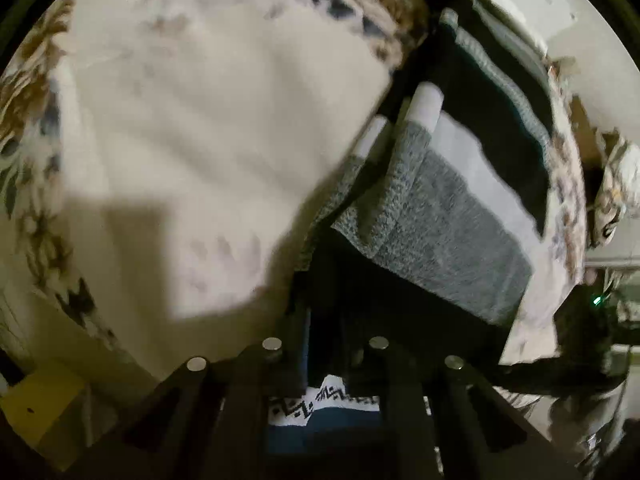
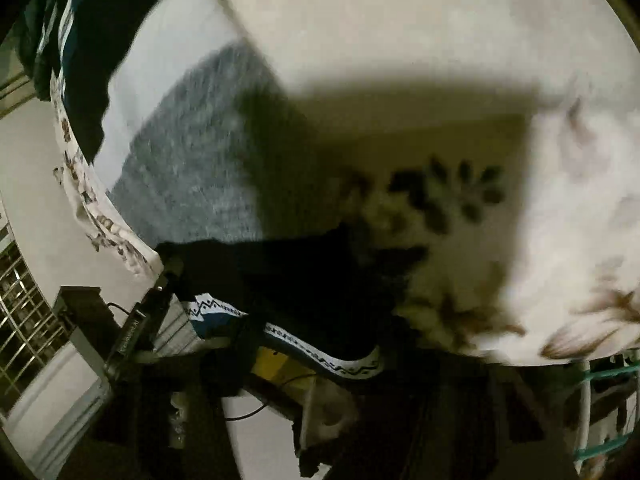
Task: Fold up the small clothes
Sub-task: 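Fold the sweater again lengthwise with both grippers, pressing it onto the bed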
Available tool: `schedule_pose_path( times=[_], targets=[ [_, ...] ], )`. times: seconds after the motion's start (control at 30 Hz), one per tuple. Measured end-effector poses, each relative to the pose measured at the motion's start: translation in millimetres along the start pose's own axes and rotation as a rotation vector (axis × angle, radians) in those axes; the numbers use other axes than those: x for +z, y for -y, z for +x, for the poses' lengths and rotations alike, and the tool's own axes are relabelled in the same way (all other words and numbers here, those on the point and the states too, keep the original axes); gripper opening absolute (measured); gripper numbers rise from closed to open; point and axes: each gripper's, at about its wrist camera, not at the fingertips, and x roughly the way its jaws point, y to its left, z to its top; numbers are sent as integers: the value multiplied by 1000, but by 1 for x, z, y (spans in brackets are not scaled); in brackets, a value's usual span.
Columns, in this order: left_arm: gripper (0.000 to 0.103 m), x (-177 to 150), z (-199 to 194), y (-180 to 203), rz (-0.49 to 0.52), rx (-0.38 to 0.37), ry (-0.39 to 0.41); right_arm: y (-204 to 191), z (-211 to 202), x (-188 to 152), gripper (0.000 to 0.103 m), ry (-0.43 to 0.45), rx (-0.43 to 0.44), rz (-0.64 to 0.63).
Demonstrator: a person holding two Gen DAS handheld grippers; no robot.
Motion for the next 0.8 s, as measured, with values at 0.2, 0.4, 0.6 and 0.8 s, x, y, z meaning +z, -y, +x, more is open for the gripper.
schedule_pose_path(
  times=[0.2,0.4,0.6,0.8],
  targets=[
    [4,-25,2,-19,18,32,-22,-18,6,-28,7,31,-148,-82],
    [12,-14,-22,-13,21,14,-56,-35,11,-22,21,35,-201,-163],
    [68,0,-38,-7,71,-31,-11,-34,-25,-24,64,71,-88,-204],
    [68,4,11,-23,78,-84,-101,-3,7,-18,64,71,-43,-131]
  ],
)
